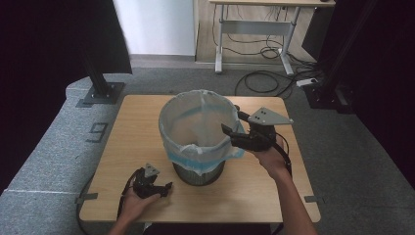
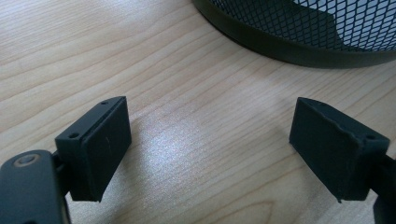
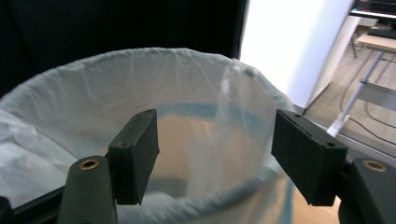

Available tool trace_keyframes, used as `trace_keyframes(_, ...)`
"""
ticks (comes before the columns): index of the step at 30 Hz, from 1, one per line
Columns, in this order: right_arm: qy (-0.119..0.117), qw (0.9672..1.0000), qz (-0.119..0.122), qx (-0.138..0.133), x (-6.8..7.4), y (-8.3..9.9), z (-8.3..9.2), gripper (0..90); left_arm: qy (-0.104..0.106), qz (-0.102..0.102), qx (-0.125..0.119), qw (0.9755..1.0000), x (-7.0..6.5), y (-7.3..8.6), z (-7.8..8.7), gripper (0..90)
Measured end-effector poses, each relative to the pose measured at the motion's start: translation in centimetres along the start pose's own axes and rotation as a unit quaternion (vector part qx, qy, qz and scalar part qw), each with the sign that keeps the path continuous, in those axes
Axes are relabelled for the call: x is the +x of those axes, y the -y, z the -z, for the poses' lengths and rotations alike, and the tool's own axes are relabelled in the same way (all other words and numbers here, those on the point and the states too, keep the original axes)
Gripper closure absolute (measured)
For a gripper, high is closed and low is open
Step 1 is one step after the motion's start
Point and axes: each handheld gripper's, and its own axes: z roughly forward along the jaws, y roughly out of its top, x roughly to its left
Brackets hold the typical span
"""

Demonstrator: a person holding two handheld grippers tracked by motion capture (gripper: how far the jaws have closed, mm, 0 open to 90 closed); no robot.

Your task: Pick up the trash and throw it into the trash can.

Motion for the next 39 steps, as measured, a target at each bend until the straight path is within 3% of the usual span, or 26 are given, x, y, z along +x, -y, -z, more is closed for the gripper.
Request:
trace_keyframes(13, 0.029, 0.9995, -0.012, -0.003, -1.9, 2.5, 3.3, 31.5, 0.0, 0.0, 0.0, 1.0, 0.0, 0.0, 0.0, 12.5)
trace_keyframes(26, 0.035, 0.9991, -0.025, 0.004, -2.9, 5.7, 4.4, 31.4, 0.0, 0.0, 0.0, 1.0, 0.0, 0.0, 0.0, 12.5)
trace_keyframes(39, 0.051, 0.9973, -0.052, 0.015, -4.2, 9.9, 4.9, 31.4, 0.0, 0.001, 0.0, 1.0, 0.0, 0.0, 0.0, 12.5)
